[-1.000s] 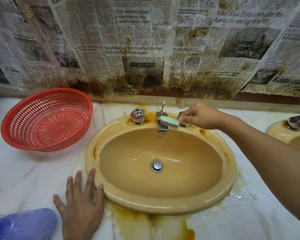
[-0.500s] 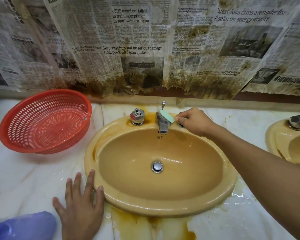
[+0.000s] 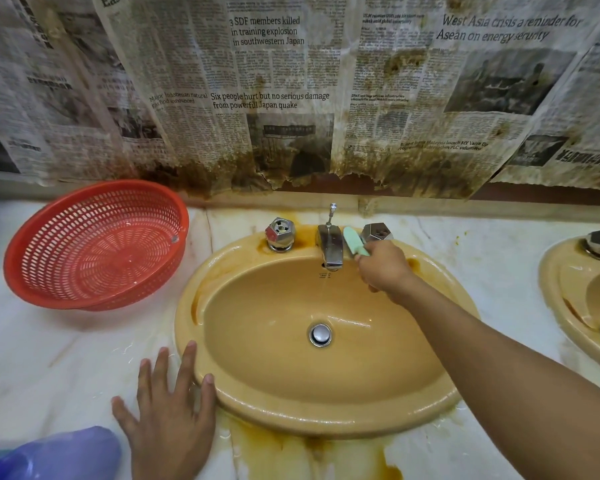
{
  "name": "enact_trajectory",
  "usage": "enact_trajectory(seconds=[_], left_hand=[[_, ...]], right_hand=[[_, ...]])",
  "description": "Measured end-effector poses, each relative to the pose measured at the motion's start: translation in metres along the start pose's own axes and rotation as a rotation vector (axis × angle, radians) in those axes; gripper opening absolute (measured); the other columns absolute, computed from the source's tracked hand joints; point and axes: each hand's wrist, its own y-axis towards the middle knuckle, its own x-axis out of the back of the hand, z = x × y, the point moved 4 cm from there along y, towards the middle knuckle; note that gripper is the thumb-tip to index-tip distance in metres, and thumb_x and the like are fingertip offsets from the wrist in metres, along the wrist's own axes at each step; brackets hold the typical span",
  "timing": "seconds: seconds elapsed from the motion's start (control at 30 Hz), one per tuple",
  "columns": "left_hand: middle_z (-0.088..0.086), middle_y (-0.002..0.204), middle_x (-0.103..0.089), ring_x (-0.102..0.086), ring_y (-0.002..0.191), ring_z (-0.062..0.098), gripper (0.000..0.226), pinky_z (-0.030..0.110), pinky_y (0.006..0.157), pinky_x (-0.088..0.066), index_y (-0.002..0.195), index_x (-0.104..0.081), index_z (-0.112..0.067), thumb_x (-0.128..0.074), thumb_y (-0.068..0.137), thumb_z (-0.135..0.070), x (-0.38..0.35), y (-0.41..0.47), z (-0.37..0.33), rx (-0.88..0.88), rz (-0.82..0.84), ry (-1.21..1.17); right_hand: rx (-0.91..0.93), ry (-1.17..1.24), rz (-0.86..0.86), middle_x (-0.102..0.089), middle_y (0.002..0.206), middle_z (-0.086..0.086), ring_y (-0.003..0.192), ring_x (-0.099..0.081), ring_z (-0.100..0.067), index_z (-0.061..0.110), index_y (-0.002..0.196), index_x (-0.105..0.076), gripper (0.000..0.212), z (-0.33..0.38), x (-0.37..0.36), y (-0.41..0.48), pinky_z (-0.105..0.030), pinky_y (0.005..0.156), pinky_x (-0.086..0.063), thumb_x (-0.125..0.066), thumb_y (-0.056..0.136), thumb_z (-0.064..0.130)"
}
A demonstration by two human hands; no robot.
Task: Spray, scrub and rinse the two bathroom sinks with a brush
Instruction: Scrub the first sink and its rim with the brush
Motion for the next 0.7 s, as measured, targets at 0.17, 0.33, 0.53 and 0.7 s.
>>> enact_trajectory(seconds=[0.17,0.33,0.53,0.7], left_hand=[[-0.005,0.168,-0.026,-0.013,0.157,0.020,0.067,0.065,0.120,-0.004,0.155,-0.027,-0.055,-0.020,0.090,-0.068,0.000,0.001,0.001,-0.006,-0.004,-0.015],[-0.003,0.167,-0.028,-0.015,0.157,0.021,0.067,0.066,0.119,-0.006,0.155,-0.029,-0.053,-0.021,0.091,-0.068,-0.001,0.001,0.002,-0.013,-0.010,-0.013],[-0.002,0.165,-0.032,-0.020,0.156,0.023,0.066,0.067,0.118,-0.008,0.154,-0.033,-0.052,-0.024,0.090,-0.067,-0.002,0.003,0.002,-0.010,-0.022,-0.007],[-0.001,0.164,-0.036,-0.024,0.155,0.024,0.066,0.068,0.117,-0.010,0.153,-0.038,-0.051,-0.028,0.090,-0.066,-0.001,0.002,0.000,-0.013,-0.045,-0.015]], right_hand=[[-0.068,-0.064,-0.134,-0.065,0.106,-0.019,0.084,-0.065,-0.036,0.002,0.128,-0.062,0.031,0.018,-0.016,0.020,-0.041,0.061,-0.059,-0.051,0.100,0.011],[-0.093,-0.042,-0.012,-0.062,0.086,-0.015,0.053,-0.052,-0.026,0.009,0.137,-0.059,0.038,-0.003,-0.003,0.004,-0.027,0.041,-0.040,-0.053,0.100,0.014],[-0.080,0.019,0.040,-0.051,0.067,-0.008,0.039,-0.040,-0.018,0.016,0.150,-0.049,0.045,0.000,-0.004,0.014,-0.021,0.036,-0.032,-0.051,0.105,0.020],[-0.072,0.035,0.023,-0.050,0.068,-0.009,0.038,-0.039,-0.018,0.018,0.151,-0.047,0.046,-0.001,-0.006,0.009,-0.019,0.035,-0.031,-0.050,0.106,0.022]])
